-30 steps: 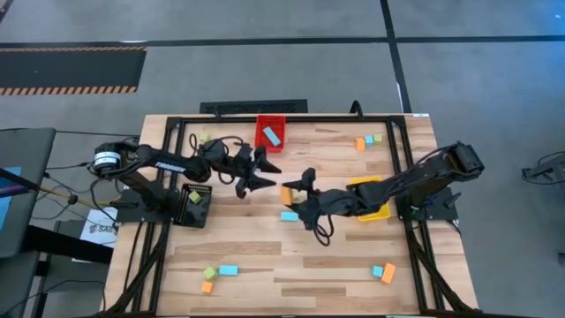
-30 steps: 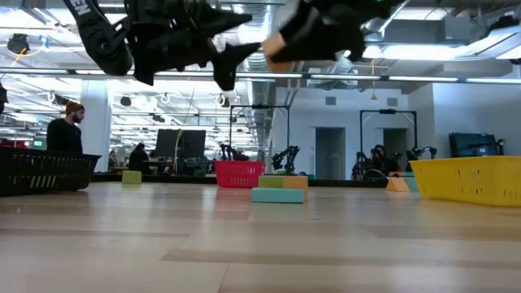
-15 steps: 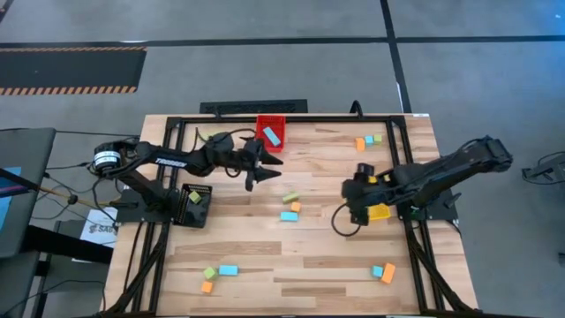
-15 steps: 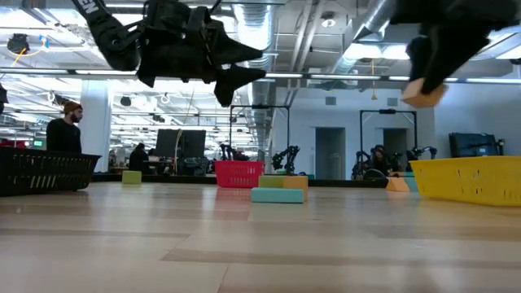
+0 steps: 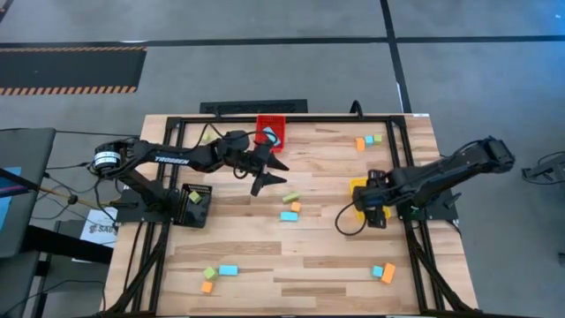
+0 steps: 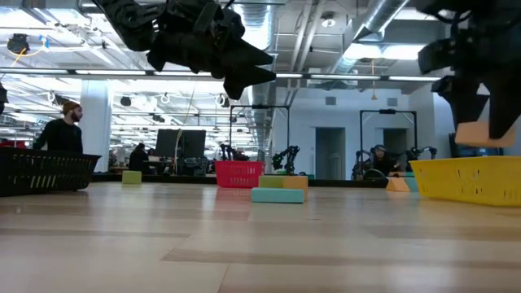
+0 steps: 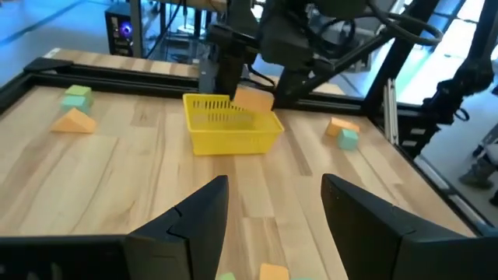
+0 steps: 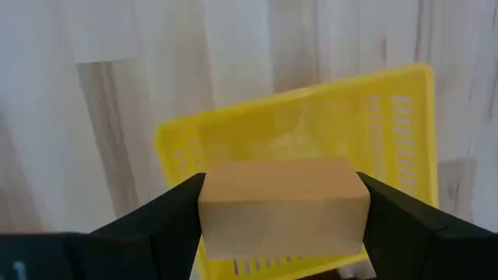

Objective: Sort & place blocks by color
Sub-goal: Put the yellow block into the yellow bin, then put the light blue block into the red bin

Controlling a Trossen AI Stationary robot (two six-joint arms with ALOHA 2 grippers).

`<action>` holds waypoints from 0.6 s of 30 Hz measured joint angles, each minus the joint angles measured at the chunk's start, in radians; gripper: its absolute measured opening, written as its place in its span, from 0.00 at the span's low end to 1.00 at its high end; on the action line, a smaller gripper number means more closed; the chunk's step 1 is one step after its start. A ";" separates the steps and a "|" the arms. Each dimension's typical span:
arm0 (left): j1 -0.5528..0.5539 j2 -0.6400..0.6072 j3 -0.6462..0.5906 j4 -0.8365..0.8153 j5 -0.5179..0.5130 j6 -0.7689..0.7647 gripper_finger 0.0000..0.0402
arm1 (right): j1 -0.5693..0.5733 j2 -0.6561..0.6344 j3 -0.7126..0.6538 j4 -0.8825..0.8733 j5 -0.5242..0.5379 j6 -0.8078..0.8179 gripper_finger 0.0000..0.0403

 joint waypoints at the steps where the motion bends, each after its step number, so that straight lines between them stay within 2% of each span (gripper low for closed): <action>1: -0.002 0.000 0.001 -0.005 0.000 0.008 0.48 | -0.010 0.007 -0.002 -0.002 -0.002 0.002 0.78; 9: -0.002 0.000 0.001 -0.035 0.000 0.008 0.48 | -0.088 0.059 -0.002 -0.040 -0.025 -0.109 0.90; 18: -0.002 -0.008 0.000 -0.112 -0.054 0.017 0.48 | -0.187 0.073 0.059 -0.054 0.001 -0.139 0.88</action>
